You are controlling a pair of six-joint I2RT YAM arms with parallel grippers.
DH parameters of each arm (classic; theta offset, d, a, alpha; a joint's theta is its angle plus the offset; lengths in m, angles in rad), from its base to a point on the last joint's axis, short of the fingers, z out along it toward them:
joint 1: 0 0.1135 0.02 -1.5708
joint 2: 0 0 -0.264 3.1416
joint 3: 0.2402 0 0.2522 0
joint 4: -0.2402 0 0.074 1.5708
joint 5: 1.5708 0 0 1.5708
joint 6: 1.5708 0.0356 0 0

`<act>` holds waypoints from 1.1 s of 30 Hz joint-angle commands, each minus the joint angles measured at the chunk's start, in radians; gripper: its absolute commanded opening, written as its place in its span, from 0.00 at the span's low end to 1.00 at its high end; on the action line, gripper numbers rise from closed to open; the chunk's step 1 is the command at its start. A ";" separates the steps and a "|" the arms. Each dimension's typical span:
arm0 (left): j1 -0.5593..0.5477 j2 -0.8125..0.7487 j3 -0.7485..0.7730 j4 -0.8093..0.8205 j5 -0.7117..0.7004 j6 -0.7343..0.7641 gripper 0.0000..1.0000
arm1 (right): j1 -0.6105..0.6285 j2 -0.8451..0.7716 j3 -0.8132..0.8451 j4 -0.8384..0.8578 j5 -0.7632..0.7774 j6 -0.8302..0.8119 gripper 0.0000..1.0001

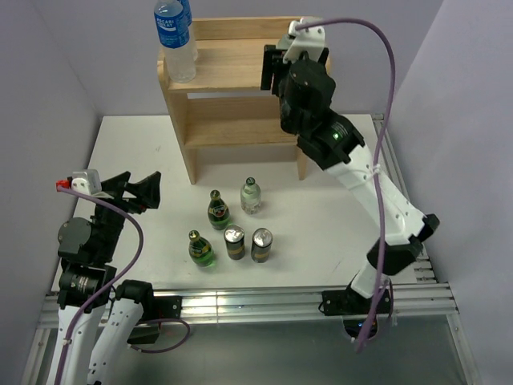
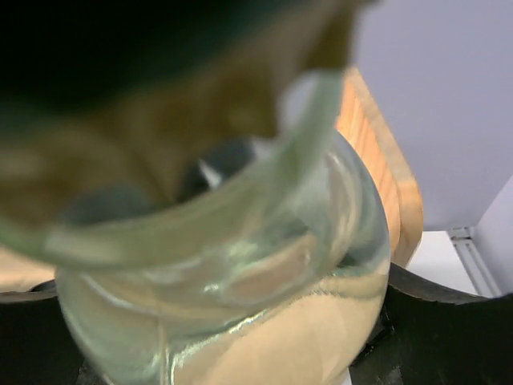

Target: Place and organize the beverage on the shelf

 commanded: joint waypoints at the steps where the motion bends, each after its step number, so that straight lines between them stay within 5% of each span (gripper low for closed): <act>1: 0.006 -0.010 0.004 0.016 0.005 0.025 0.99 | -0.069 0.056 0.222 0.017 -0.065 -0.047 0.00; 15: 0.008 -0.015 0.005 0.012 0.009 0.026 0.99 | -0.249 0.225 0.393 -0.006 -0.189 -0.006 0.00; 33: 0.012 -0.012 0.005 0.009 0.006 0.028 0.99 | -0.330 0.285 0.310 -0.023 -0.266 0.121 0.00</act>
